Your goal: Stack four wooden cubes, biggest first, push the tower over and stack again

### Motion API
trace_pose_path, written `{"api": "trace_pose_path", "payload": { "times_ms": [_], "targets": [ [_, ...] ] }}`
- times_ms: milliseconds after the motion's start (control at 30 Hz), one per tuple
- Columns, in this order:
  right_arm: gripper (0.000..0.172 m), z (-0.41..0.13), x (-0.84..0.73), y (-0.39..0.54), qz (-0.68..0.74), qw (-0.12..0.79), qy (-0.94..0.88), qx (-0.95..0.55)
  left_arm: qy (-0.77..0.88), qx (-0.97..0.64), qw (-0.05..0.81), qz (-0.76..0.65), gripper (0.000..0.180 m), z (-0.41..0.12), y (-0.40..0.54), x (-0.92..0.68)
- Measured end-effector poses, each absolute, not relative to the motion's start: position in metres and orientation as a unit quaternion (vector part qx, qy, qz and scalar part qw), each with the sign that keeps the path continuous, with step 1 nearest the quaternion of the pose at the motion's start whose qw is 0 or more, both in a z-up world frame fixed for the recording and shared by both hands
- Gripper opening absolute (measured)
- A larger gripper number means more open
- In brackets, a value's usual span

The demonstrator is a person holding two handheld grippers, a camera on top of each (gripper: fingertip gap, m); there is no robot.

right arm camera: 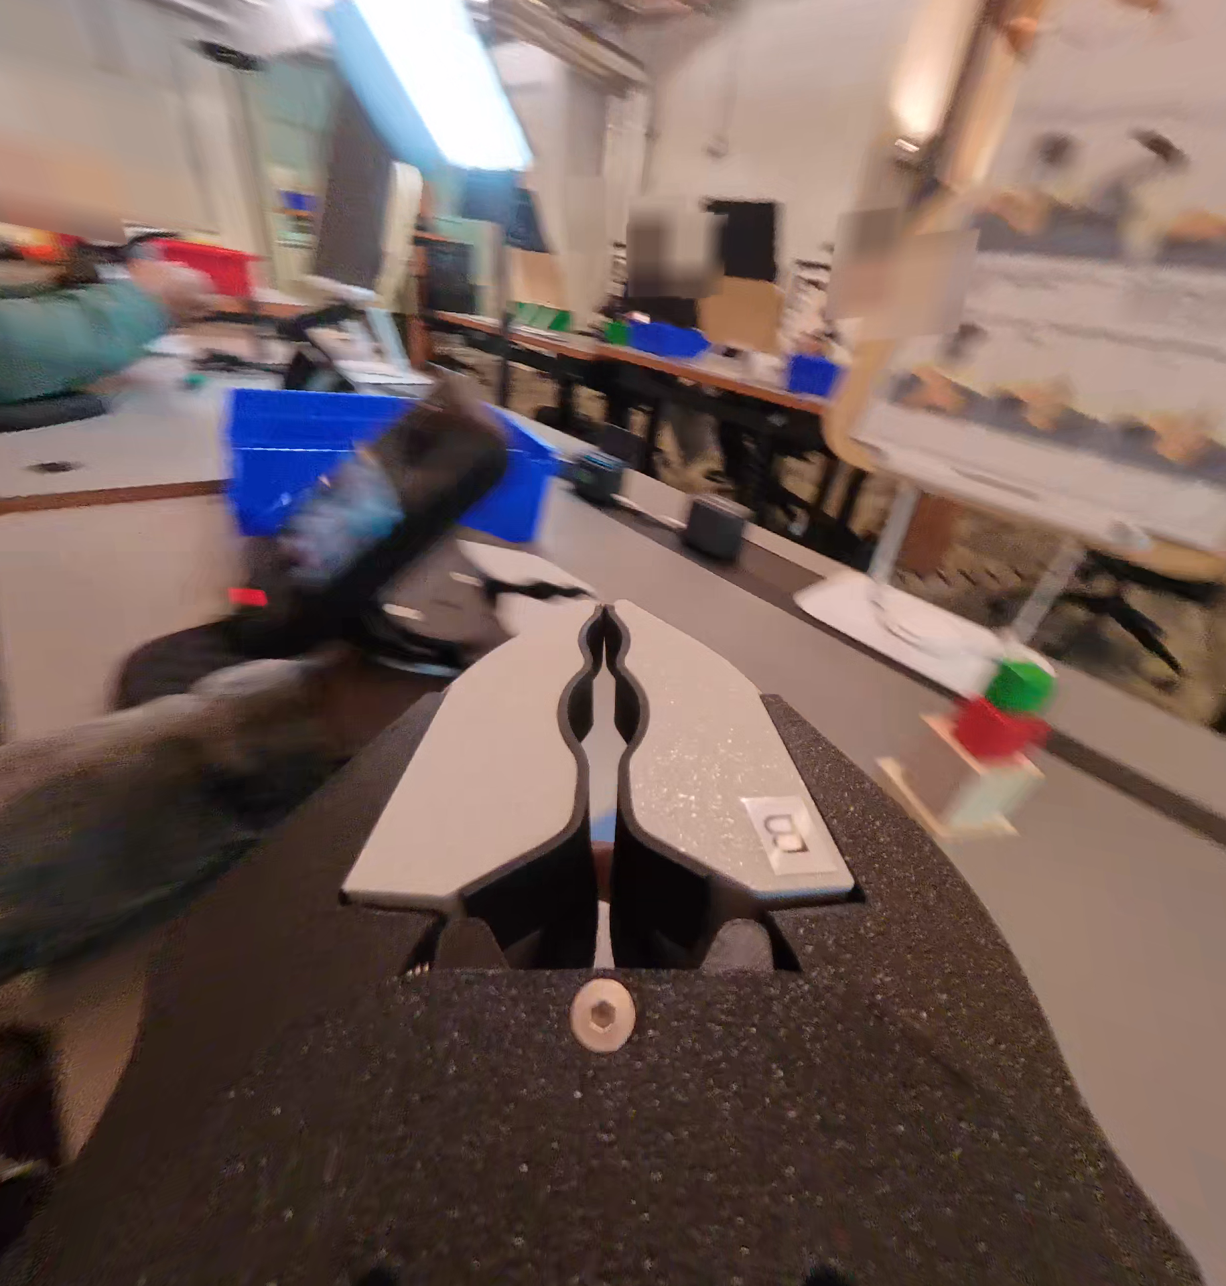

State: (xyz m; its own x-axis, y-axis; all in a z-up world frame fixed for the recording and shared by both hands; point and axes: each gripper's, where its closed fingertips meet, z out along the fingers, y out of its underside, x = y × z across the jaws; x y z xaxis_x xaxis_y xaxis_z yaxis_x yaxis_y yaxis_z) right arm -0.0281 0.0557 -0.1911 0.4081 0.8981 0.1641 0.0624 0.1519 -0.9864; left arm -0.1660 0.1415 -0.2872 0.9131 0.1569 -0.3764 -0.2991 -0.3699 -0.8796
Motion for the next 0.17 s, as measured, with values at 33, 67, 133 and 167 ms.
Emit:
{"api": "trace_pose_path", "payload": {
  "times_ms": [33,67,133,167],
  "targets": [
    [0.000,-0.188,-0.042,0.031,0.335,0.621,-0.463,-0.536,0.051,-0.804,0.549,0.222,0.000,-0.290,0.142,-0.168],
    [0.000,-0.190,-0.055,0.010,0.327,0.615,-0.495,-0.519,0.058,-0.805,0.539,0.239,0.000,-0.292,0.142,-0.169],
    [0.000,-0.200,-0.072,-0.009,0.301,0.606,-0.535,-0.505,0.073,-0.804,0.527,0.265,0.000,-0.294,0.142,-0.169],
    [0.000,-0.206,-0.076,-0.012,0.293,0.600,-0.548,-0.503,0.080,-0.803,0.523,0.276,0.000,-0.294,0.142,-0.169]
  ]
}}
